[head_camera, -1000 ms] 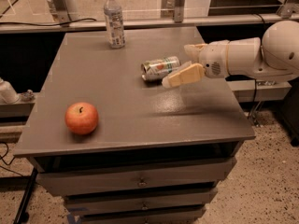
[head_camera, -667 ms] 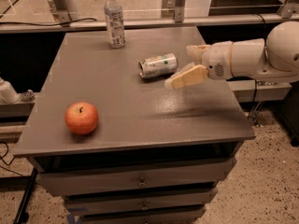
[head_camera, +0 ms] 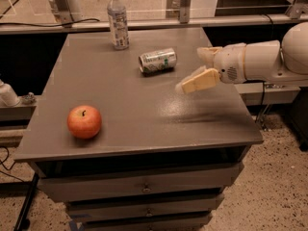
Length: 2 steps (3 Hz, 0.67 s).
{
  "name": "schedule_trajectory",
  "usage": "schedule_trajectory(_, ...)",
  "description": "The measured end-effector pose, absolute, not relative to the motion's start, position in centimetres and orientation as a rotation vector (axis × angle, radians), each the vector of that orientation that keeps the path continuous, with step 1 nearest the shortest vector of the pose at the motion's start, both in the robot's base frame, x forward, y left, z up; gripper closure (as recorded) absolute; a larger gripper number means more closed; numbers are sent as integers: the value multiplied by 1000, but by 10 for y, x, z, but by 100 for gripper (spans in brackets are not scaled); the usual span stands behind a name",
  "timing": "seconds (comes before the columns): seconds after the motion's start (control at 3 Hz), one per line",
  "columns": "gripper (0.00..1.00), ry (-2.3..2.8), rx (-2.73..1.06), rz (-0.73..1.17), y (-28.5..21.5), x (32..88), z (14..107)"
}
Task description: Knock 7up can over
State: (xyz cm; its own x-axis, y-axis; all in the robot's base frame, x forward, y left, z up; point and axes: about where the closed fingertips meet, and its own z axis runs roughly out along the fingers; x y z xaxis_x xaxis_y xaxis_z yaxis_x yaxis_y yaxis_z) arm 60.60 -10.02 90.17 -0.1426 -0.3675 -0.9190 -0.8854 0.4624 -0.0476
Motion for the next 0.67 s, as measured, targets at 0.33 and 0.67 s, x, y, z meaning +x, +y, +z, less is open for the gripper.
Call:
schedule_trajectory(0.33, 0, 1727, -1090, 638, -110, 605, 901)
schedule_trajectory(0.67, 0, 1731, -1123, 610, -124, 607, 901)
